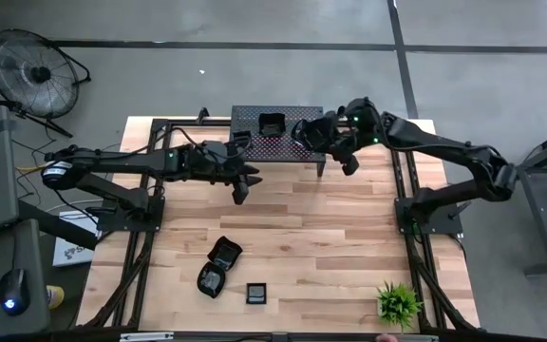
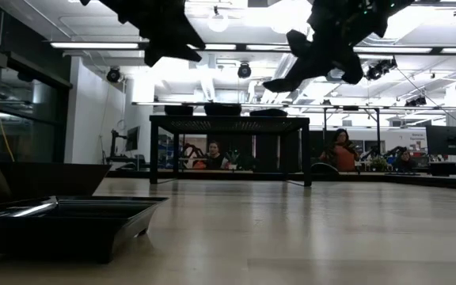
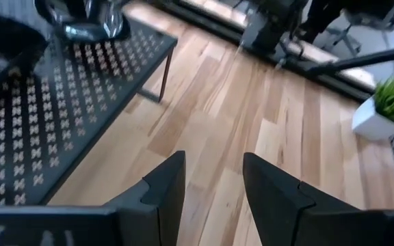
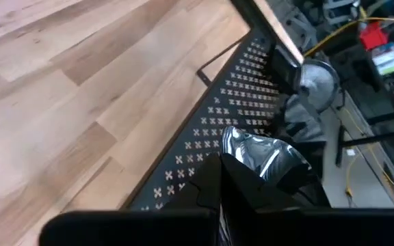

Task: Pick & Place Mini shaped plates
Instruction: Stack the leaf-shaped plate on top of the leaf-shaped plate on the shelf

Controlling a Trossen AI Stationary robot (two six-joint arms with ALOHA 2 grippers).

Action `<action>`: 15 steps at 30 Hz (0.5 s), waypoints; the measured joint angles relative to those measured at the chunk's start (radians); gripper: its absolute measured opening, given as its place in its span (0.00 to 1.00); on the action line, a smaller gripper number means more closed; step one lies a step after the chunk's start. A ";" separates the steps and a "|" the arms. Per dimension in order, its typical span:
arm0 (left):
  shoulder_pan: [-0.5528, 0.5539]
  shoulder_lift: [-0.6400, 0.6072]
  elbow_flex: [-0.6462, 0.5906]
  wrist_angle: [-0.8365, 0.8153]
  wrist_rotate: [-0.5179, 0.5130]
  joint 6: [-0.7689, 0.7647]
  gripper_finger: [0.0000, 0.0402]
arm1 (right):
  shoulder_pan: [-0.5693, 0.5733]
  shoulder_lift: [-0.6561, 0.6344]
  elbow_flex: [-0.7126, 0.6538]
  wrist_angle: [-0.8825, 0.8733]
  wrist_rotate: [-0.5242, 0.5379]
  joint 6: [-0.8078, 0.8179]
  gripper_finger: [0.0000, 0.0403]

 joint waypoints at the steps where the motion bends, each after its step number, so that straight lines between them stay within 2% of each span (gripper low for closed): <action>1: 0.000 0.000 0.000 0.012 0.000 0.000 0.36 | -0.004 0.011 0.000 0.005 -0.007 -0.007 0.00; 11: 0.000 0.000 0.000 0.036 0.030 -0.027 0.36 | -0.015 0.105 0.061 0.003 -0.006 -0.124 0.00; 15: 0.000 0.000 0.000 0.037 0.063 -0.027 0.36 | -0.033 0.154 0.124 -0.066 -0.005 -0.162 0.00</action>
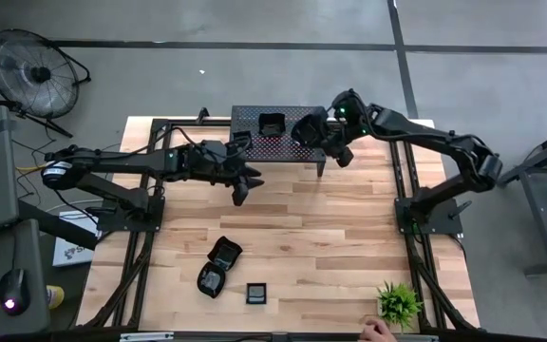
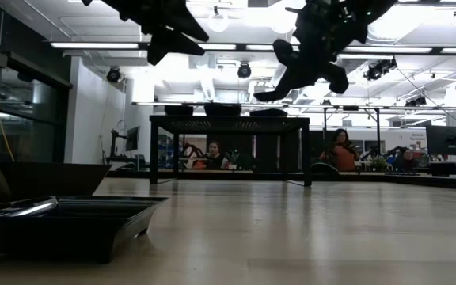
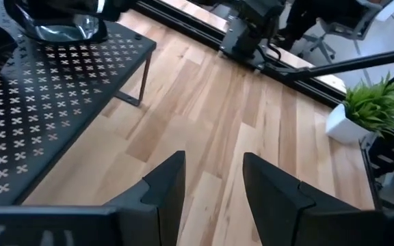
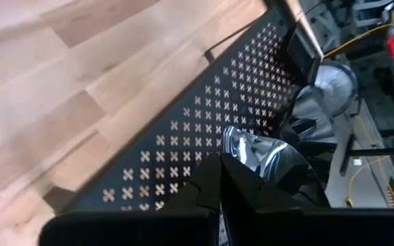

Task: Pick & Place Mini shaped plates
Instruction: Stack the leaf-shaped plate on top of the leaf-shaped plate on the shelf

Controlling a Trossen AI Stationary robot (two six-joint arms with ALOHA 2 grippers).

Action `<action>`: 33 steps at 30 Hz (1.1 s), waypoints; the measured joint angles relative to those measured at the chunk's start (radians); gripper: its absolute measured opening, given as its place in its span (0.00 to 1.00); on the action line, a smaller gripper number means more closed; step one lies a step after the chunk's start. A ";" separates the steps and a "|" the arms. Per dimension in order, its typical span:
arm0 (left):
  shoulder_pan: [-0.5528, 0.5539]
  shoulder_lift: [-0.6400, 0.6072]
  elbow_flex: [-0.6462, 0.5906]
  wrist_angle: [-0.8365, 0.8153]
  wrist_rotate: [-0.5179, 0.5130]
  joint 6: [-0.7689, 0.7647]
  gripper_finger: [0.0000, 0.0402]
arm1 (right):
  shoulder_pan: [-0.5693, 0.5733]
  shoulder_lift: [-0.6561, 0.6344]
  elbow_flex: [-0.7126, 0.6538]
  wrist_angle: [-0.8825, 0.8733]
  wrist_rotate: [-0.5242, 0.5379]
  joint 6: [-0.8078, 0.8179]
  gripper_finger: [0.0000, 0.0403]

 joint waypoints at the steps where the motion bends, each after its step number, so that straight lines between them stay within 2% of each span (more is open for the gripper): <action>1: 0.000 0.000 0.000 0.000 0.003 0.001 0.36 | -0.005 0.014 0.015 -0.012 0.000 -0.013 0.00; 11: 0.000 0.000 0.000 -0.004 0.020 0.009 0.36 | -0.008 0.110 0.084 -0.066 0.027 -0.065 0.00; 27: 0.000 -0.001 0.000 -0.010 0.024 0.016 0.36 | -0.030 0.113 0.083 -0.080 0.058 -0.080 0.00; 33: 0.000 -0.001 0.000 -0.010 0.024 0.030 0.36 | -0.030 0.113 0.081 -0.086 0.060 -0.083 0.03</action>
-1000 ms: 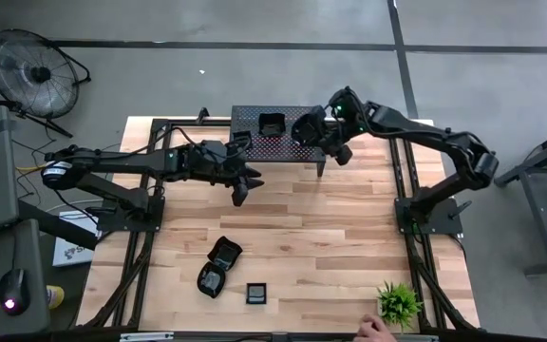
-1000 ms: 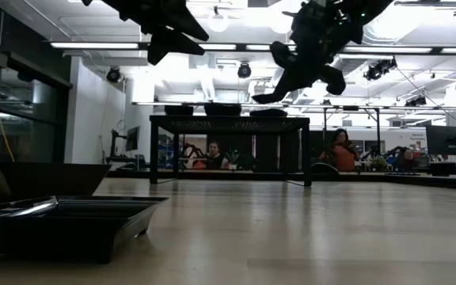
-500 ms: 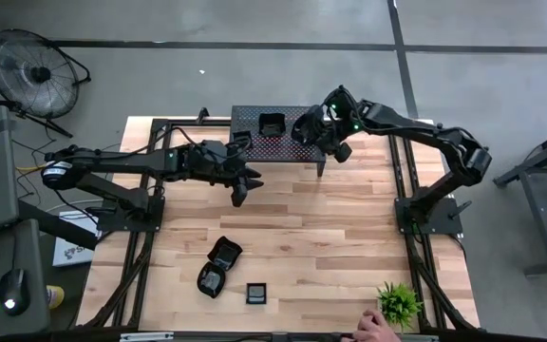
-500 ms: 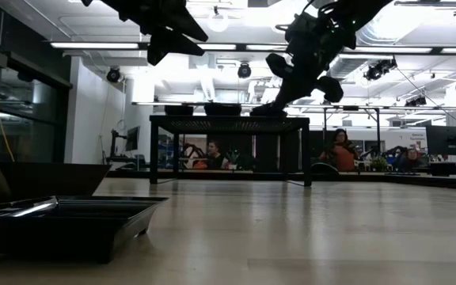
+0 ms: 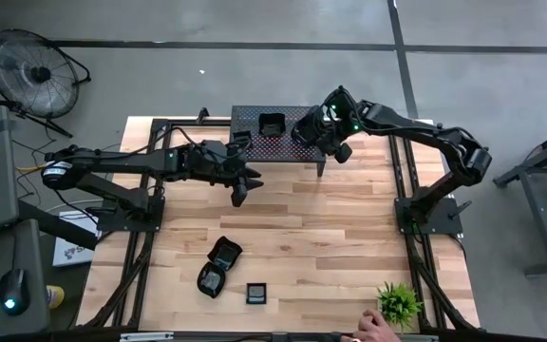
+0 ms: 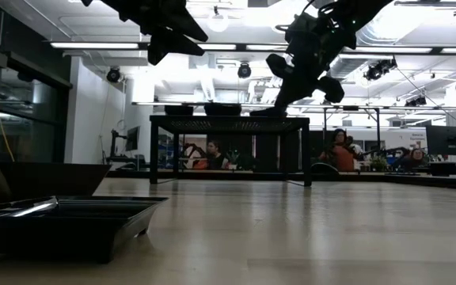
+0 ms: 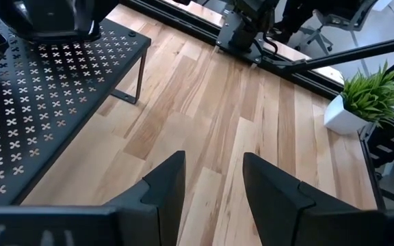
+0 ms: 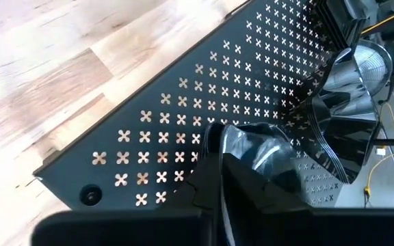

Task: Pick & Place Mini shaped plates
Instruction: Stack the leaf-shaped plate on top of the leaf-shaped plate on the shelf

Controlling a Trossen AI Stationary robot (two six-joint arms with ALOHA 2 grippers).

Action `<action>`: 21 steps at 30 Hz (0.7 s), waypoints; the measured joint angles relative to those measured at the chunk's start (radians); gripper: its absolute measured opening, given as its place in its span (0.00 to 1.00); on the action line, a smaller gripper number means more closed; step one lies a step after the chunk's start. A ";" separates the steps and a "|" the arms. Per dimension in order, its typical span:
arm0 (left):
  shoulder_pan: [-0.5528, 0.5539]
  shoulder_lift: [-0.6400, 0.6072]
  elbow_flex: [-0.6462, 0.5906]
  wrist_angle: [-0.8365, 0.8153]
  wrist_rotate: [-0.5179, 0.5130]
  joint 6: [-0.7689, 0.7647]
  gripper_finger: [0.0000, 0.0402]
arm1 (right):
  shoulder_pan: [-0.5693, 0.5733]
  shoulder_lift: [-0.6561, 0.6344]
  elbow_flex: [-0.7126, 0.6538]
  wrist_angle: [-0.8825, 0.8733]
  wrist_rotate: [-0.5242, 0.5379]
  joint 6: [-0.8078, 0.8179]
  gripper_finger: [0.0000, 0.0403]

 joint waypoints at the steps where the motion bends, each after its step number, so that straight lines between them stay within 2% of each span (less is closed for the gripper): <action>1: 0.000 0.000 0.000 0.000 0.000 0.000 0.36 | 0.000 0.000 0.000 0.000 0.001 0.000 0.04; 9: 0.000 0.000 0.000 0.000 0.000 0.000 0.36 | 0.000 0.000 0.000 0.001 0.005 0.005 0.11; 15: 0.000 0.000 0.000 0.000 0.000 0.003 0.36 | 0.001 -0.018 -0.001 0.008 0.006 0.107 0.17; 21: 0.000 -0.009 0.001 -0.049 0.017 0.001 0.36 | 0.006 -0.092 -0.001 0.008 0.031 0.290 0.21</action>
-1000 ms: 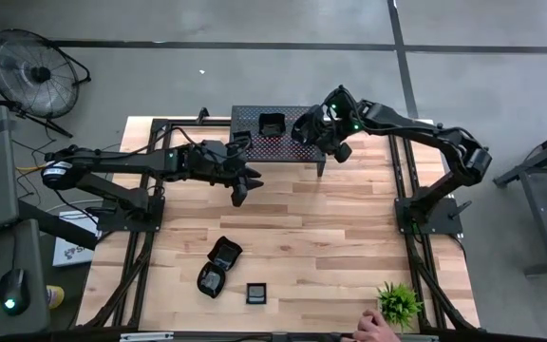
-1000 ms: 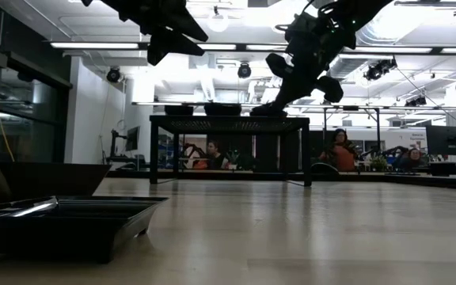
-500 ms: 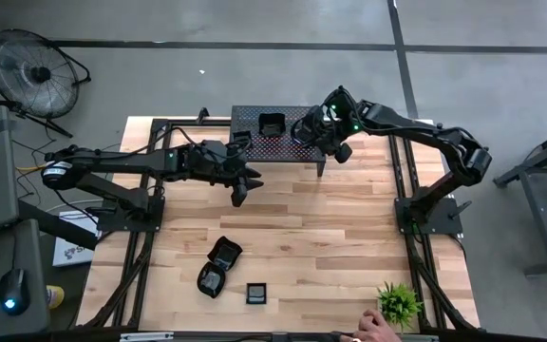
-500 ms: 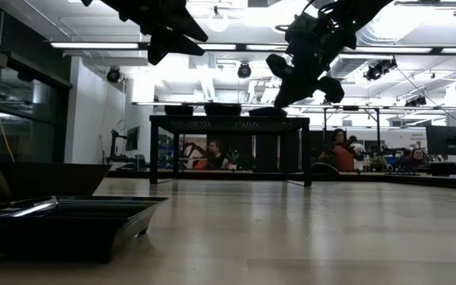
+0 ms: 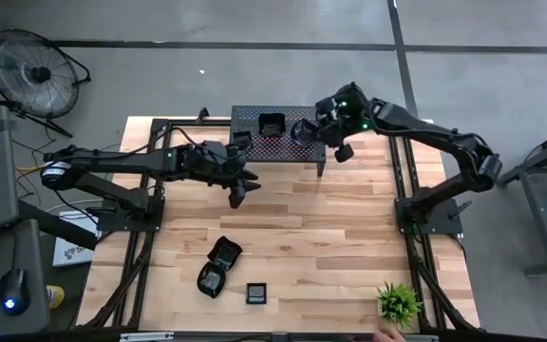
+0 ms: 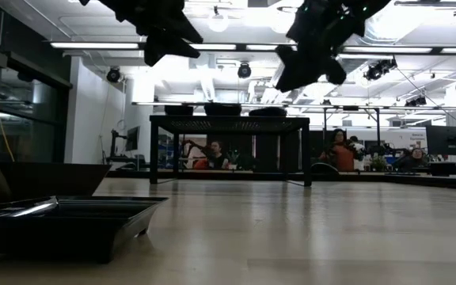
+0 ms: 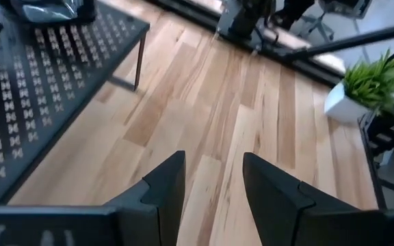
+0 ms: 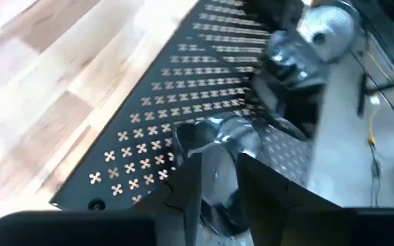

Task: Pick & Place Mini shaped plates
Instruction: Stack the leaf-shaped plate on top of the leaf-shaped plate on the shelf

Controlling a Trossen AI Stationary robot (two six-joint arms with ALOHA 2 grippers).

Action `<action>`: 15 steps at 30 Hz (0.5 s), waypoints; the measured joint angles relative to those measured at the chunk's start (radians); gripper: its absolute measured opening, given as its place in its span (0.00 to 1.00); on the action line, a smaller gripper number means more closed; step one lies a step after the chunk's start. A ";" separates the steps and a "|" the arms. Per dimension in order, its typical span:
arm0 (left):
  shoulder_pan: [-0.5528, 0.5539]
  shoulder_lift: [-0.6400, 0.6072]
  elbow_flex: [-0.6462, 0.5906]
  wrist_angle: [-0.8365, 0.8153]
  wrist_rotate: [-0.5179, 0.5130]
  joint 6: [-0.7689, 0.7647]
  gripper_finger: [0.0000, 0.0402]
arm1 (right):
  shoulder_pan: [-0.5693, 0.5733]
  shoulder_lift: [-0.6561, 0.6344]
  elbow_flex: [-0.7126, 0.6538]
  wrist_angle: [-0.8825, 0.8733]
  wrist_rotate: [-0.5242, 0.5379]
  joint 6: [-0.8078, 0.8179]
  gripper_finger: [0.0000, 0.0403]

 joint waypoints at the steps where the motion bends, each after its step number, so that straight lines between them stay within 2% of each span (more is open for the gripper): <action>1: 0.000 -0.004 0.000 -0.018 0.003 0.000 0.36 | 0.005 -0.014 0.000 0.000 0.013 0.026 0.22; 10: -0.005 -0.077 0.000 -0.169 -0.012 -0.049 0.36 | 0.081 -0.109 0.000 -0.020 0.034 0.242 0.25; 15: -0.105 -0.149 0.000 -0.331 -0.068 -0.136 0.36 | 0.142 -0.142 0.000 -0.076 0.131 0.449 0.26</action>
